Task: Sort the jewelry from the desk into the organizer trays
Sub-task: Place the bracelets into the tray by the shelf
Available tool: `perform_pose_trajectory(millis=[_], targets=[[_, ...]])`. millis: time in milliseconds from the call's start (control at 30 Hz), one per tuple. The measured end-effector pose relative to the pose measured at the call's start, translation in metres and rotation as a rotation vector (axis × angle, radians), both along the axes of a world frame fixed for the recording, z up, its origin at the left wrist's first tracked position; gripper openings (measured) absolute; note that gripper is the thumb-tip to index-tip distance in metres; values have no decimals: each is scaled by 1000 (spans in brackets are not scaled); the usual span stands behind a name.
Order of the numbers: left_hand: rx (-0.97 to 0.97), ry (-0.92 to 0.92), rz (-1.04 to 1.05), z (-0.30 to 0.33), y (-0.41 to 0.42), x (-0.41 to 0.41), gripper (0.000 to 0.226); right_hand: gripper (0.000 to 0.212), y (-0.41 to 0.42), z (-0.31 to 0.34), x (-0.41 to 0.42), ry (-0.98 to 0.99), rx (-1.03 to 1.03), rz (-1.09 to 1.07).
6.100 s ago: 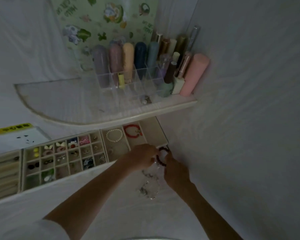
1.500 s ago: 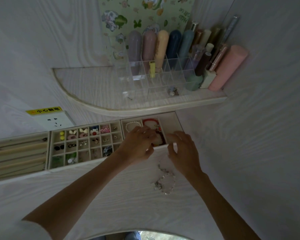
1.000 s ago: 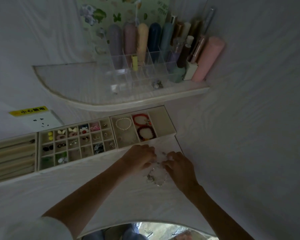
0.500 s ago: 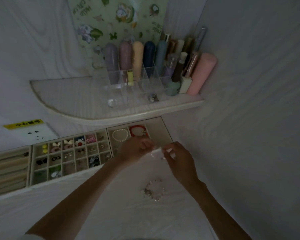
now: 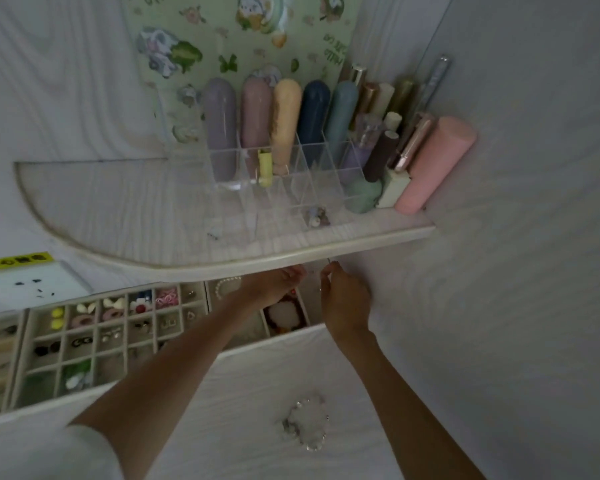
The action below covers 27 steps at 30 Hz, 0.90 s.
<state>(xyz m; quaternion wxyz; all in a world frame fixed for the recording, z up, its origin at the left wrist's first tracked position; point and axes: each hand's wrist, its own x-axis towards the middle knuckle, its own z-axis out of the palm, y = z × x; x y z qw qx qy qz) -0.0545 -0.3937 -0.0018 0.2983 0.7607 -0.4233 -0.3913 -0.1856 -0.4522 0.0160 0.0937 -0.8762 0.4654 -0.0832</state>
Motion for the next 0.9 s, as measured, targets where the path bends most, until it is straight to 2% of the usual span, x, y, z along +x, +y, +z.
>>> perform_pose_trajectory(millis=[133, 200, 267, 367, 433, 500, 600, 733, 800, 900], targets=[[-8, -52, -16, -11, -6, 4, 25, 22, -6, -9, 9, 70, 10, -15], [-33, -15, 16, -16, -8, 6, 31, 21, -7, -11, 14, 57, -17, -25], [-27, -34, 37, -19, -6, 8, 26, 20, -8, -13, 19, 41, -33, -41], [-23, -182, 35, -15, 1, 7, 26, 24, -11, -14, 25, 63, 25, -62], [-77, -330, 18, -12, 7, 7, 33, 26, -11, -13, 25, 40, 39, -62], [-95, -452, -9, -13, 12, 6, 30, 31, -4, -11, 21, -16, 65, -35], [-78, -510, -12, -13, 16, 4, 33, 43, 10, -15, 5, -105, 129, 88], [-18, -532, -17, -18, 16, 4, 31, 45, 15, -32, -15, -33, 81, 225], [-59, -541, -61, -21, 15, 3, 34, 50, 14, -41, -20, 27, 46, 263], [-158, -728, -254, -18, 13, -1, 37, 57, 11, -44, -18, 123, 33, 289]])
